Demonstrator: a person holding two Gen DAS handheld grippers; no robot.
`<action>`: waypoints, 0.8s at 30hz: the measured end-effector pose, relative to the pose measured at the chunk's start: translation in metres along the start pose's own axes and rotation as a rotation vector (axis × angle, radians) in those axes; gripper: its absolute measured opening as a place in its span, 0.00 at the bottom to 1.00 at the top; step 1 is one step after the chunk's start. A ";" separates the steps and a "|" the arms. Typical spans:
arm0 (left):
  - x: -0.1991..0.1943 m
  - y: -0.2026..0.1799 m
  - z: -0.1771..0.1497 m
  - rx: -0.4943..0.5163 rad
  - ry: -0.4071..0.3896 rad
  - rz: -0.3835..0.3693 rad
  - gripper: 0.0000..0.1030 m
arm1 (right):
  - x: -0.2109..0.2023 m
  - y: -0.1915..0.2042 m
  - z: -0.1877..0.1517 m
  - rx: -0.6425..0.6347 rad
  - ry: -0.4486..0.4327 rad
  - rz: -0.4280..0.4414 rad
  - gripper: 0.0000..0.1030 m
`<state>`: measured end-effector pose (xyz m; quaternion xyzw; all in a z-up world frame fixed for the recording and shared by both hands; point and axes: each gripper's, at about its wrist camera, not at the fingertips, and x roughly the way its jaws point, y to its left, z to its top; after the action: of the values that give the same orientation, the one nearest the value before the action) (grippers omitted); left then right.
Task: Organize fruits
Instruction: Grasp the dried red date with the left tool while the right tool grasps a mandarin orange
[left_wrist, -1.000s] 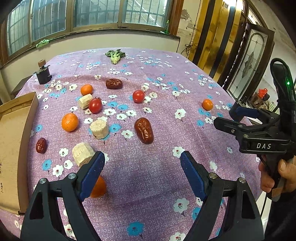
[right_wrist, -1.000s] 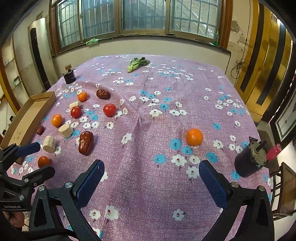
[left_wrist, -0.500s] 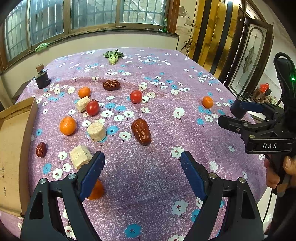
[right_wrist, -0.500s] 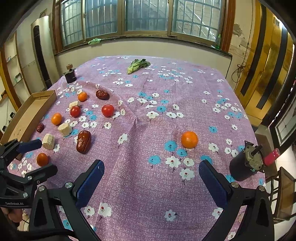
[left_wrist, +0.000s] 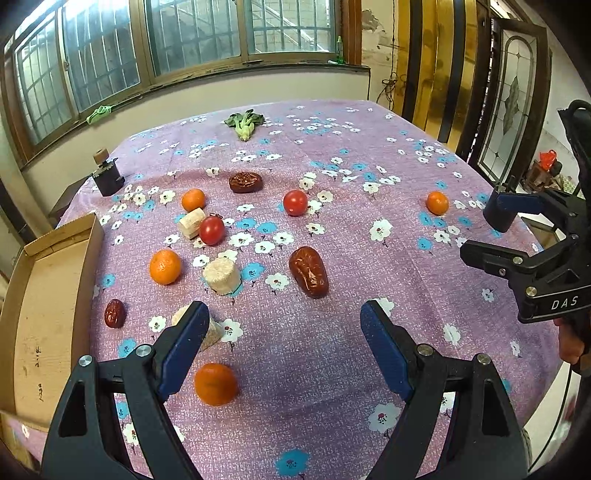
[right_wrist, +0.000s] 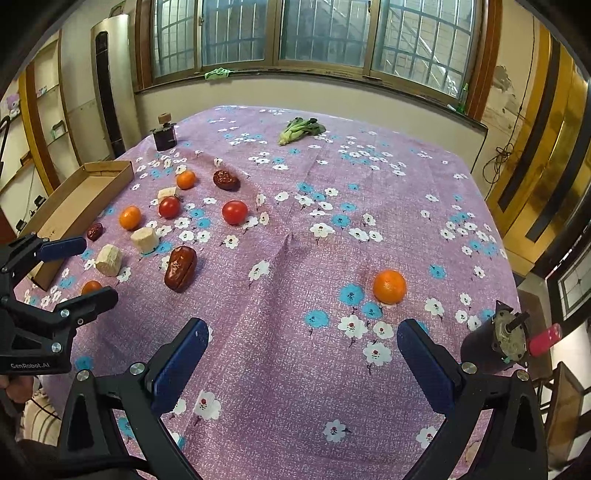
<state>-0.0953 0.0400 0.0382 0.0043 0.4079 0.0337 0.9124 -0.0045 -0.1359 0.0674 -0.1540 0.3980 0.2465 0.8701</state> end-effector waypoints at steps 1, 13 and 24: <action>0.001 0.001 0.000 0.000 0.003 -0.002 0.82 | 0.000 -0.001 0.000 0.001 0.001 0.002 1.00; 0.022 0.014 -0.001 -0.068 0.055 -0.053 0.82 | 0.021 -0.028 -0.004 0.036 0.014 0.051 0.94; 0.066 0.002 0.023 -0.062 0.097 -0.097 0.81 | 0.063 -0.071 0.003 0.108 0.051 0.032 0.69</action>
<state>-0.0340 0.0467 0.0044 -0.0454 0.4502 0.0024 0.8918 0.0713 -0.1745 0.0260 -0.1067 0.4351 0.2347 0.8627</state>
